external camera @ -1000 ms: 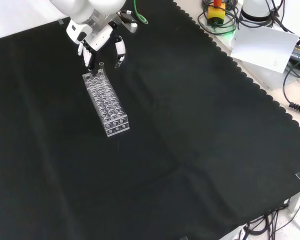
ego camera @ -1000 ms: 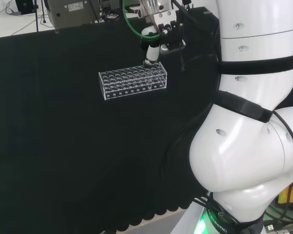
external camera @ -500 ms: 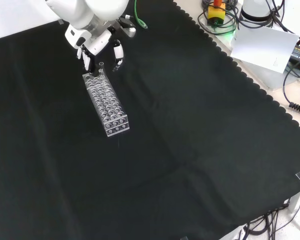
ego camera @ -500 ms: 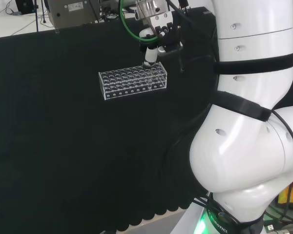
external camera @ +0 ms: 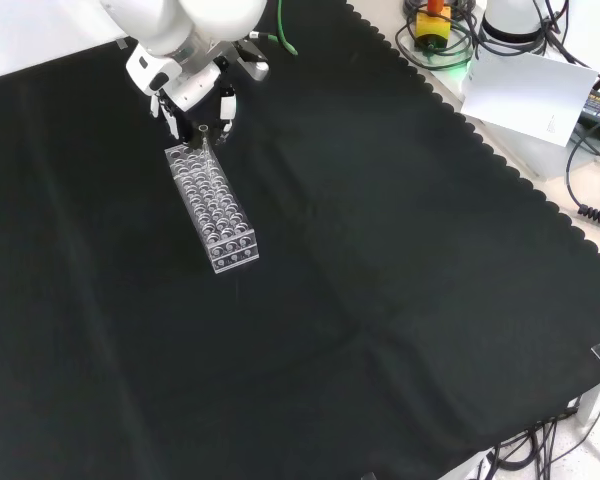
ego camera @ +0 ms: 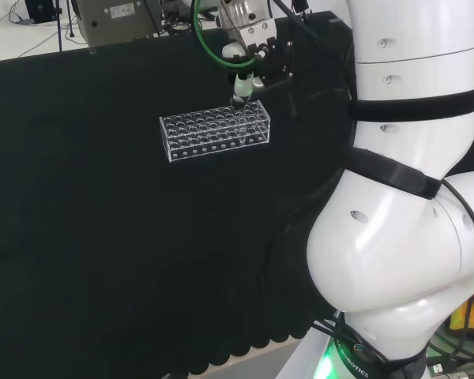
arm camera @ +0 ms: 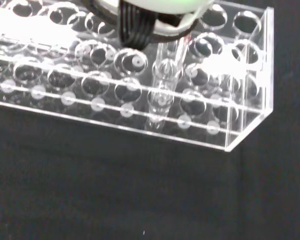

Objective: Pick up the test tube.

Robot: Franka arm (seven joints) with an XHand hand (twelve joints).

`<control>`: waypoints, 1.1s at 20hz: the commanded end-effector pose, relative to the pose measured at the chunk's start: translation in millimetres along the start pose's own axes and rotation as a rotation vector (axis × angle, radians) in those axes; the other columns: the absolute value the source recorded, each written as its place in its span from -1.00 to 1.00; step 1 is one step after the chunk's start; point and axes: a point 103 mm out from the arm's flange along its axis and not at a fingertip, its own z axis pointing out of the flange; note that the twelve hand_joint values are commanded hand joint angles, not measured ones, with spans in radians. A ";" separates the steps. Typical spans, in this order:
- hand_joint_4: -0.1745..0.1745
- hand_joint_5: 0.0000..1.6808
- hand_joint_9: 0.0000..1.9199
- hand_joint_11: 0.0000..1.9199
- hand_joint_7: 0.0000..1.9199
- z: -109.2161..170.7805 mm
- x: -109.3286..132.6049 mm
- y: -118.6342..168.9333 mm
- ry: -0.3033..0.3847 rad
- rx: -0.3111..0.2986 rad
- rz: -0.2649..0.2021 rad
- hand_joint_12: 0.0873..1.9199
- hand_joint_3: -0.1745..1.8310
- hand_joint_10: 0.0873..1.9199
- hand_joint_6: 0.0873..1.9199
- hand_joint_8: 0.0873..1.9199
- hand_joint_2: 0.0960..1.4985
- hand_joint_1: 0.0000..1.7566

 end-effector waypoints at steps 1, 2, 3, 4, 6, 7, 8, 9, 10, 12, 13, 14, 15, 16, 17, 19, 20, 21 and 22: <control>-1.00 0.44 0.31 -0.15 0.35 -9.3 2.8 2.0 -0.007 -0.039 -0.008 0.20 -0.35 -0.53 -0.42 -0.28 -0.06 0.53; -1.00 0.42 0.28 -0.15 0.34 -10.8 3.0 2.2 -0.003 -0.041 -0.012 0.19 -0.50 -0.54 -0.46 -0.21 0.05 0.56; -1.00 0.41 0.27 -0.15 0.34 -11.8 2.7 2.3 0.000 -0.041 -0.016 0.19 -0.63 -0.56 -0.51 -0.17 0.14 0.58; -1.00 0.41 0.27 -0.15 0.34 -12.7 2.4 2.5 0.000 -0.041 -0.020 0.18 -0.71 -0.58 -0.55 -0.16 0.20 0.60; -1.00 0.43 0.29 -0.14 0.35 -13.4 2.4 2.3 0.000 -0.038 -0.022 0.18 -0.78 -0.62 -0.60 -0.17 0.25 0.60; -1.00 0.44 0.29 -0.14 0.35 -13.6 2.1 1.8 0.004 -0.037 -0.023 0.18 -0.80 -0.64 -0.62 -0.17 0.26 0.61; -1.00 0.45 0.30 -0.14 0.35 -13.8 1.7 1.3 0.008 -0.037 -0.021 0.18 -0.81 -0.65 -0.63 -0.18 0.26 0.61; -1.00 0.45 0.30 -0.14 0.36 -14.1 1.5 0.6 0.011 -0.037 -0.019 0.18 -0.81 -0.65 -0.63 -0.18 0.26 0.61; -1.00 0.46 0.31 -0.14 0.36 -14.6 1.3 -0.3 0.011 -0.037 -0.019 0.17 -0.82 -0.67 -0.65 -0.19 0.26 0.61; -1.00 0.47 0.32 -0.14 0.37 -15.0 1.5 -0.9 0.011 -0.034 -0.019 0.17 -0.82 -0.70 -0.67 -0.21 0.26 0.61; -1.00 0.47 0.33 -0.14 0.37 -15.2 1.5 -1.0 0.011 -0.034 -0.018 0.17 -0.82 -0.70 -0.68 -0.21 0.26 0.61; -1.00 0.48 0.33 -0.14 0.37 -15.5 1.4 -1.2 0.010 -0.034 -0.018 0.17 -0.82 -0.71 -0.68 -0.21 0.26 0.61; -1.00 0.48 0.34 -0.13 0.38 -15.9 1.2 -1.6 0.012 -0.032 -0.018 0.17 -0.82 -0.73 -0.70 -0.22 0.26 0.61; -1.00 0.49 0.35 -0.13 0.38 -16.5 0.8 -2.2 0.015 -0.031 -0.016 0.17 -0.82 -0.75 -0.71 -0.23 0.25 0.61; -1.00 0.50 0.36 -0.13 0.38 -17.9 0.1 -3.0 0.019 -0.030 -0.016 0.17 -0.83 -0.76 -0.72 -0.23 0.25 0.61; -1.00 0.51 0.38 -0.13 0.39 -23.2 -2.0 -5.3 0.024 -0.026 -0.020 0.17 -0.83 -0.81 -0.74 -0.25 0.25 0.61; -1.00 0.51 0.38 -0.13 0.39 -25.9 -2.6 -6.3 0.026 -0.023 -0.023 0.17 -0.83 -0.82 -0.75 -0.25 0.25 0.61; -1.00 0.52 0.39 -0.13 0.39 -28.8 -3.1 -7.4 0.028 -0.021 -0.025 0.17 -0.83 -0.82 -0.76 -0.25 0.25 0.61; -1.00 0.52 0.39 -0.13 0.39 -31.7 -3.7 -8.4 0.031 -0.019 -0.027 0.17 -0.83 -0.83 -0.76 -0.25 0.25 0.61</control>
